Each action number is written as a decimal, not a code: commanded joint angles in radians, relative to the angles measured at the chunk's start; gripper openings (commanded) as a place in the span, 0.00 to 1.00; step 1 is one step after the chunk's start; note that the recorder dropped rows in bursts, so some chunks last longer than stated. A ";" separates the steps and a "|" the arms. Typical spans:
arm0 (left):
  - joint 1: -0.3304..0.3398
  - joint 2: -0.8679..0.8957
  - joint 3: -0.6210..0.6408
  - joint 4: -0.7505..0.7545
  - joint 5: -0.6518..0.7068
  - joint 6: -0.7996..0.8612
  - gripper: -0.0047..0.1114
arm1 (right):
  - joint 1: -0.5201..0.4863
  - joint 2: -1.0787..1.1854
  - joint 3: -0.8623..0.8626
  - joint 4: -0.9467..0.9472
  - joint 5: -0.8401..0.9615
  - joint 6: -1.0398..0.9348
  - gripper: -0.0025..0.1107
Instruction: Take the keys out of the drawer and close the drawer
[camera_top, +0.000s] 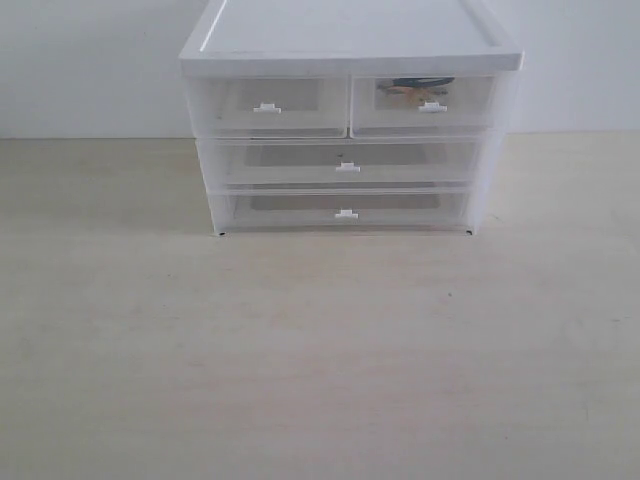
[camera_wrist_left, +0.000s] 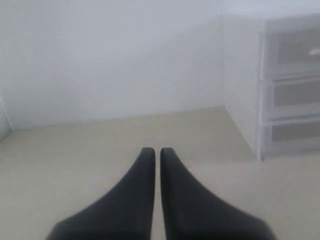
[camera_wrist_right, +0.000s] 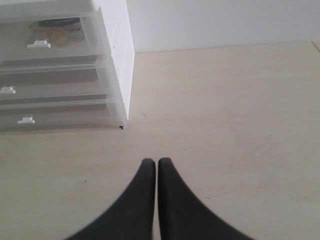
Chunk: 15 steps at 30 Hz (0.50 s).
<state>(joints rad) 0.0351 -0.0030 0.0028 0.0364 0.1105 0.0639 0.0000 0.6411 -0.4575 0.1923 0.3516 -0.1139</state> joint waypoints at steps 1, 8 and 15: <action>0.003 0.003 -0.003 0.006 -0.179 0.004 0.08 | -0.001 0.000 -0.010 0.000 -0.011 -0.009 0.02; 0.001 0.083 -0.099 -0.003 -0.036 -0.115 0.08 | -0.001 0.000 -0.010 0.004 -0.020 -0.009 0.02; 0.001 0.350 -0.371 -0.130 0.172 -0.093 0.08 | -0.001 0.016 -0.037 0.023 -0.022 -0.043 0.02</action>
<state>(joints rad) 0.0351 0.2475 -0.2717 -0.0264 0.2076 -0.0406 0.0000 0.6433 -0.4707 0.2094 0.3346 -0.1284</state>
